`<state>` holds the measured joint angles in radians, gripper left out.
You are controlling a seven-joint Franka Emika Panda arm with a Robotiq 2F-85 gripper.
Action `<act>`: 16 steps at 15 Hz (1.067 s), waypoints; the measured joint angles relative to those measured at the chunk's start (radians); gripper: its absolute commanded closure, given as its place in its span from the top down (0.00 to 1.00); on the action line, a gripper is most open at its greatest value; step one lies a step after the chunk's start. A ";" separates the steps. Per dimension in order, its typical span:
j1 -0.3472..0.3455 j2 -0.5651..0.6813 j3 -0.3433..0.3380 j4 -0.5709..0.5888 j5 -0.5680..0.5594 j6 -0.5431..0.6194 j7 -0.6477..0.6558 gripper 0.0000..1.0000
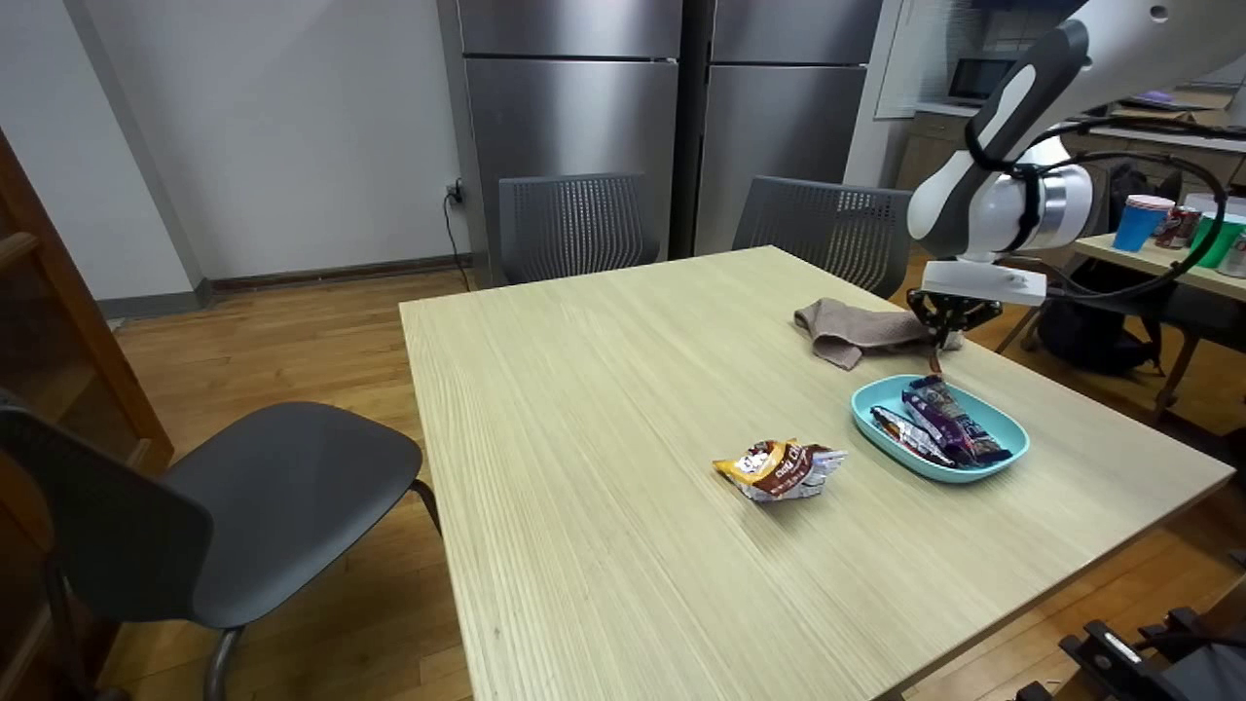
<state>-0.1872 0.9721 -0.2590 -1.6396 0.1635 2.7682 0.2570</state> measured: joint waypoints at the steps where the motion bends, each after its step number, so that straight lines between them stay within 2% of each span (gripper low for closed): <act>1: 0.000 -0.012 0.000 -0.006 0.000 -0.003 0.000 0.01; 10: 0.015 -0.168 0.004 -0.135 -0.036 -0.083 -0.042 0.01; 16: 0.043 -0.273 0.005 -0.264 -0.093 -0.086 -0.075 0.01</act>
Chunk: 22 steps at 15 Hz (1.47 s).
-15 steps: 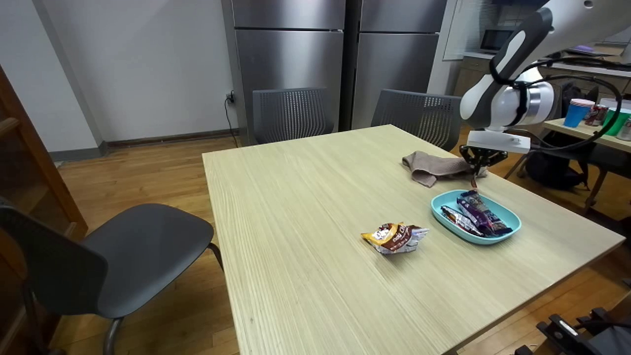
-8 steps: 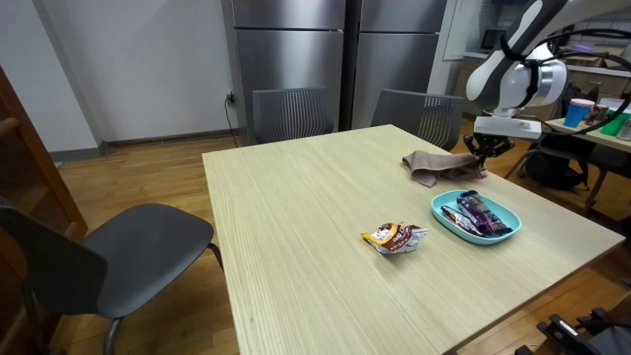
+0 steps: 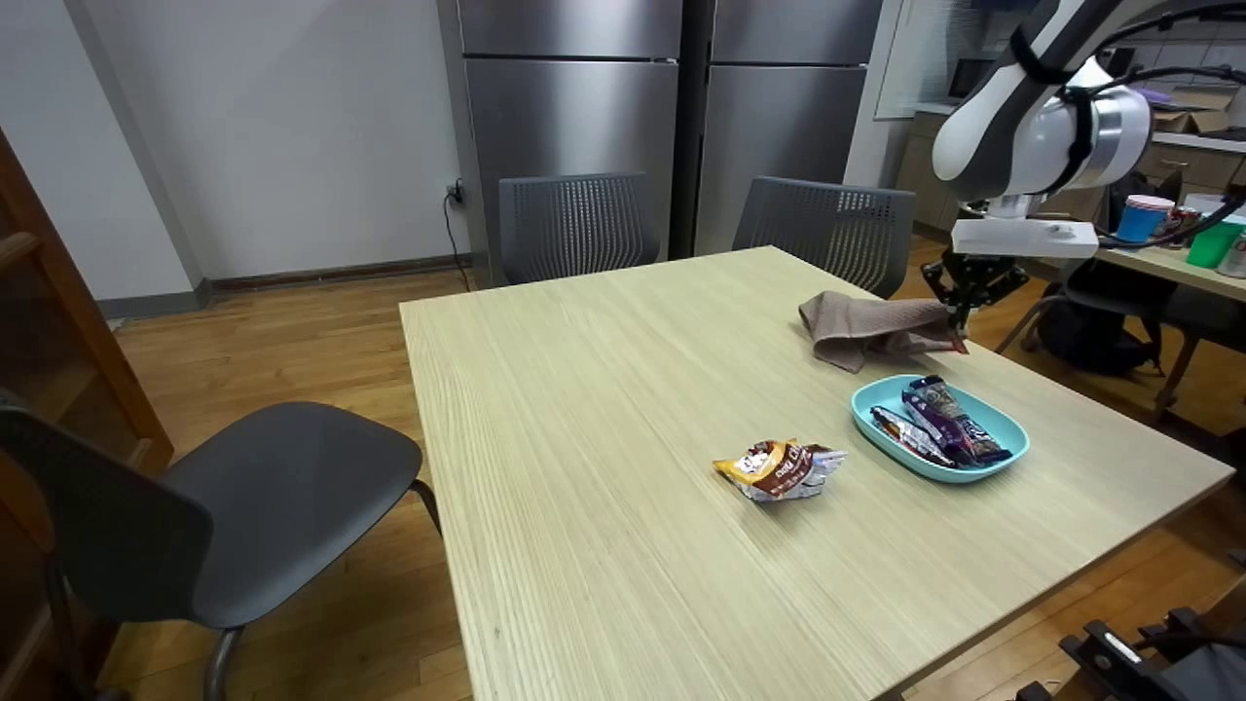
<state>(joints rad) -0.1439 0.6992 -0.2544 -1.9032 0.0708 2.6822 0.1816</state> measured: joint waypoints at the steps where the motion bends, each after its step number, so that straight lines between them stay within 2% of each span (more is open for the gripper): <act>1: 0.006 -0.017 0.000 -0.020 -0.009 0.000 -0.003 0.01; 9: 0.052 -0.125 0.002 -0.130 -0.045 -0.014 -0.008 0.01; 22: 0.127 -0.222 0.007 -0.265 -0.076 -0.021 0.024 0.01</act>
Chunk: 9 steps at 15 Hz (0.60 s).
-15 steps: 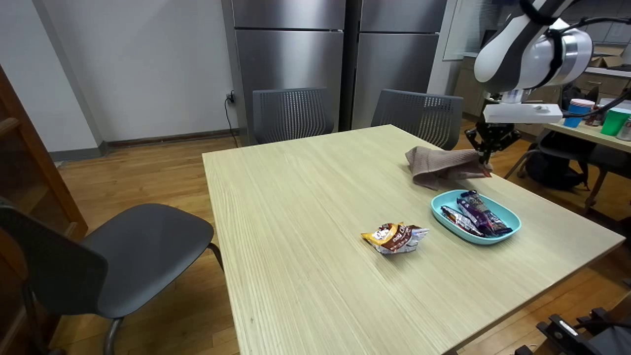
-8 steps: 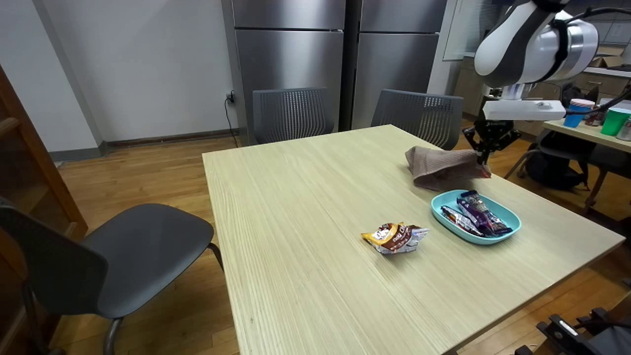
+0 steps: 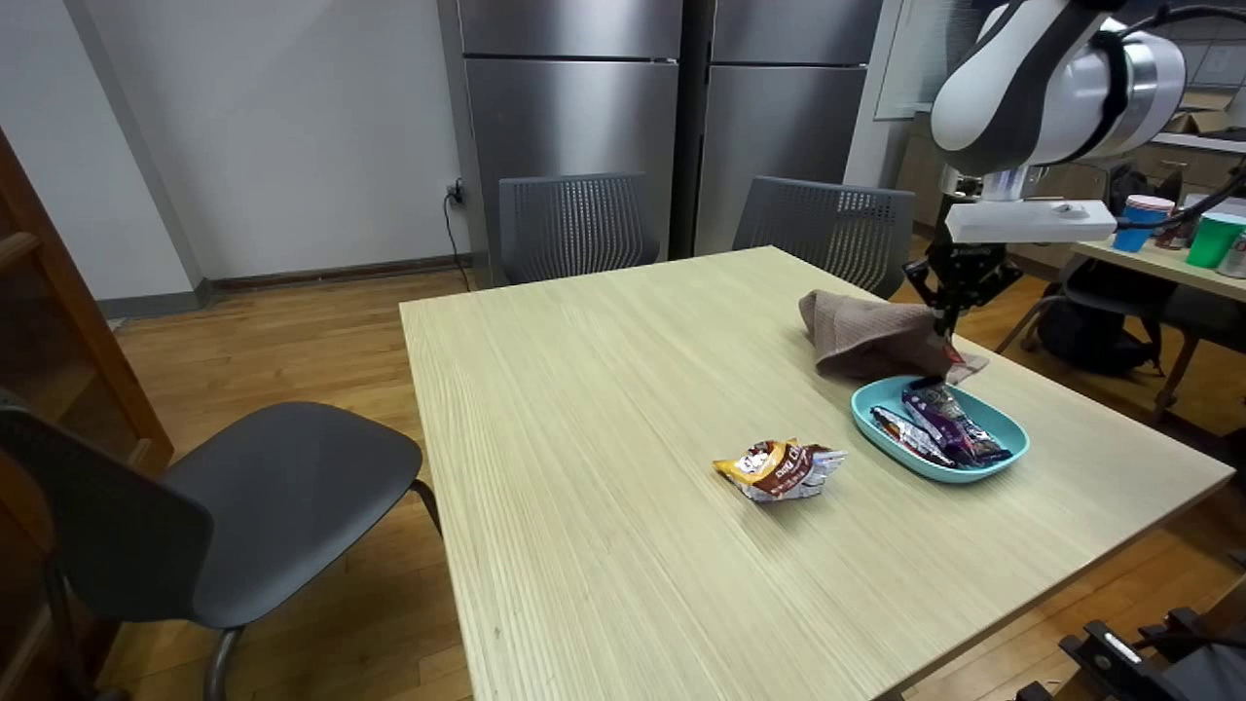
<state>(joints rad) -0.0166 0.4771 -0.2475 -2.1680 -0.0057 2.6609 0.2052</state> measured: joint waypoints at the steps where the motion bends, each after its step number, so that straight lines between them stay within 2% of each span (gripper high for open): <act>1: 0.007 -0.006 0.000 -0.011 -0.009 0.000 0.008 0.01; 9: 0.030 -0.066 -0.002 -0.078 -0.073 -0.016 0.027 0.01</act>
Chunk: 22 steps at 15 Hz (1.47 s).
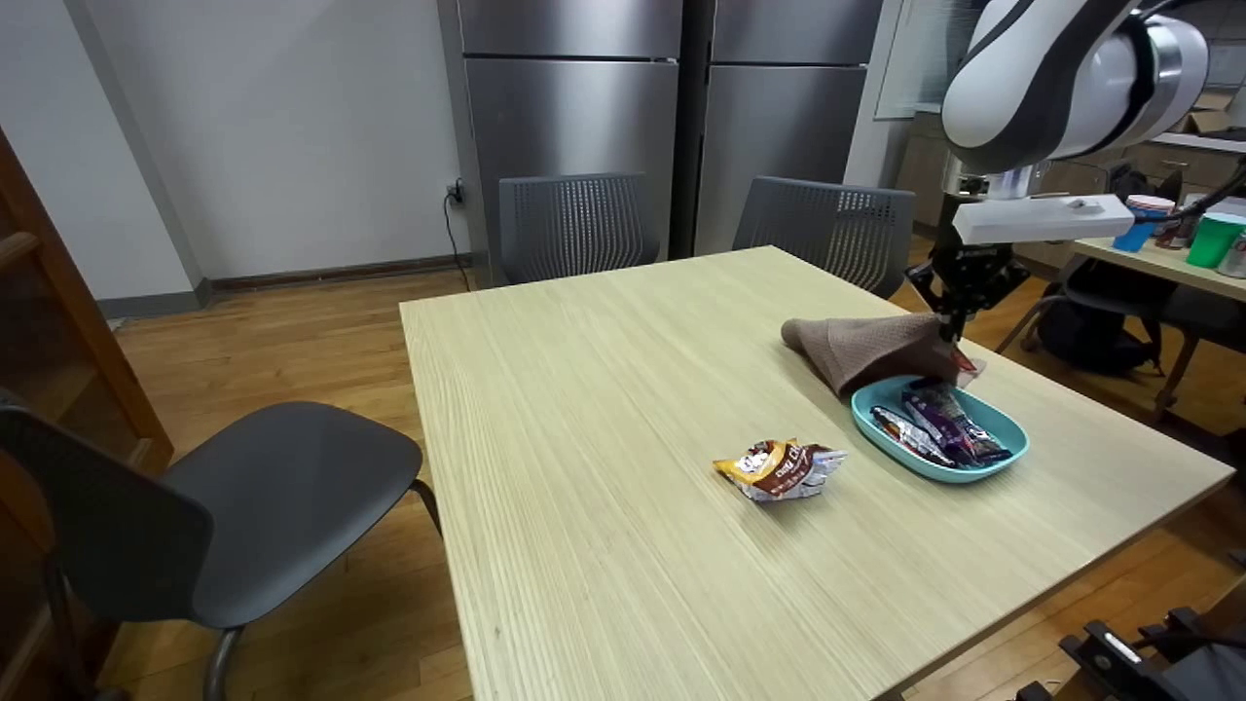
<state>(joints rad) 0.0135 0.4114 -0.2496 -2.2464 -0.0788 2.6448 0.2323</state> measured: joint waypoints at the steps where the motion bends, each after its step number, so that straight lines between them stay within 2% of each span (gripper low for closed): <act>1: 0.000 -0.009 -0.003 -0.013 -0.010 -0.001 0.000 0.01; 12: 0.010 -0.104 -0.018 -0.150 -0.146 -0.001 0.003 0.01; 22: 0.066 -0.110 0.013 -0.160 -0.154 -0.001 0.103 0.01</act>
<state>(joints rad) 0.0798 0.3014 -0.2361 -2.4065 -0.2330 2.6441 0.3356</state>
